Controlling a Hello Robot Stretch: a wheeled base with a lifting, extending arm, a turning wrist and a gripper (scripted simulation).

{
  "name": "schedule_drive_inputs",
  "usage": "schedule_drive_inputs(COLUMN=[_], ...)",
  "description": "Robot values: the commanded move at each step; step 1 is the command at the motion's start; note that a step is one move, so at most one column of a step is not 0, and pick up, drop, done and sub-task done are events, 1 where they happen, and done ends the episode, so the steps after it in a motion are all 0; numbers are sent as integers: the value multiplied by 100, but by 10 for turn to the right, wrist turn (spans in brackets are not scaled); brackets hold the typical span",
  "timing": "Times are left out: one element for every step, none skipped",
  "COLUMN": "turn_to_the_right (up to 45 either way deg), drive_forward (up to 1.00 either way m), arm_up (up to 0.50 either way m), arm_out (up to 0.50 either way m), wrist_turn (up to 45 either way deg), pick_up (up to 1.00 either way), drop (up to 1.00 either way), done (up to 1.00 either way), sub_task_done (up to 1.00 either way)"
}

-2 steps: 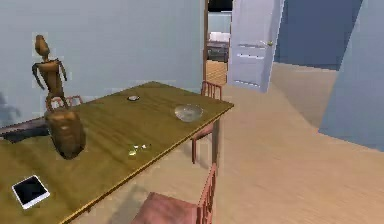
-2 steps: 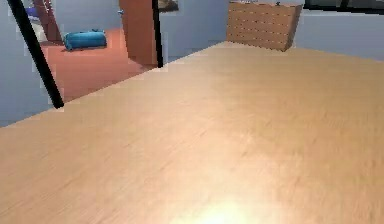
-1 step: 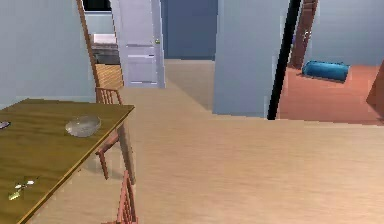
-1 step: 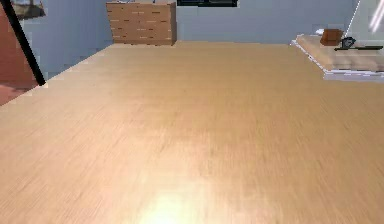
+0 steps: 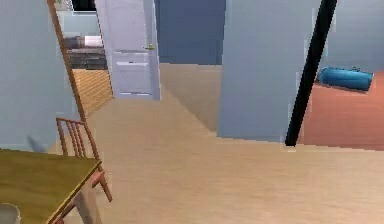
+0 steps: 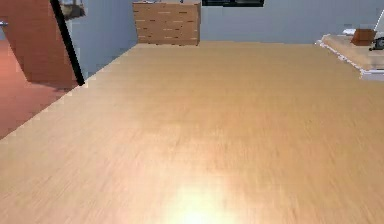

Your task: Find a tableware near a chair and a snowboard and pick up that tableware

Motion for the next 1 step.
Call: schedule_drive_inputs(turn_to_the_right=[-270], drive_forward=[0], arm_up=[0], arm_out=[0], wrist_turn=[0], pick_up=[0], drop=[0], done=[0], sub_task_done=[0])
